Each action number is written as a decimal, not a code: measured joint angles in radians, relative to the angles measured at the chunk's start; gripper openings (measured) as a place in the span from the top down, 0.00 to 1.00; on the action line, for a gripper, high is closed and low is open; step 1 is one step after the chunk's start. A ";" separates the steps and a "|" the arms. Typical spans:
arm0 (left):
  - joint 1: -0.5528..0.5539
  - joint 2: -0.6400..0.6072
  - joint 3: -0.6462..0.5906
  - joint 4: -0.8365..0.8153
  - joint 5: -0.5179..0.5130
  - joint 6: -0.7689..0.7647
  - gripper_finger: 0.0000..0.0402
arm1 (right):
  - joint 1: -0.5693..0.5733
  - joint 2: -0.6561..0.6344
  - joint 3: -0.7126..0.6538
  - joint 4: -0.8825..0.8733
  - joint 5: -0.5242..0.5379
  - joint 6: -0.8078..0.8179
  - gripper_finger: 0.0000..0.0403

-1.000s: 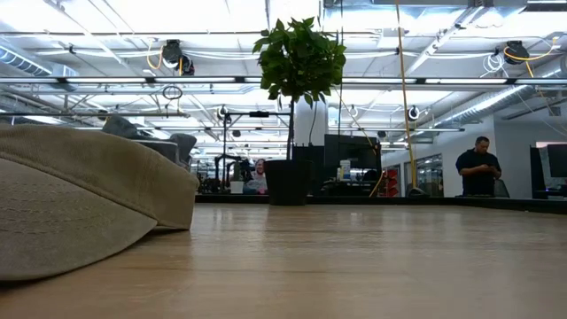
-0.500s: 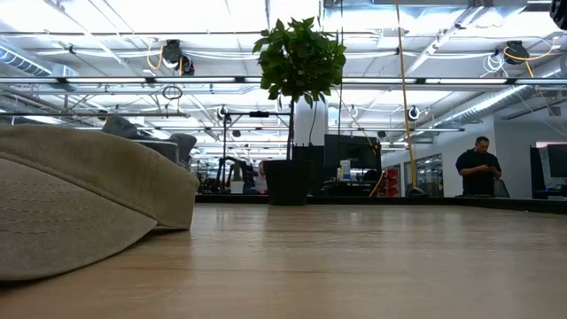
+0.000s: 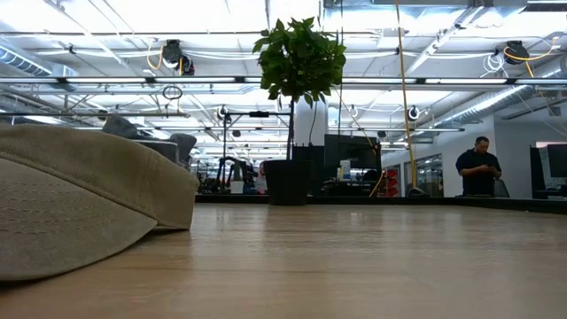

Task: Pick & Place hat
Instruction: Put the top left brown cap into the right transparent bin

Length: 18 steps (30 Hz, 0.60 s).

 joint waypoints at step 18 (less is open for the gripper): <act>0.000 0.000 0.000 0.000 0.000 0.000 0.32 | -0.184 0.157 0.000 0.034 -0.341 -0.039 0.68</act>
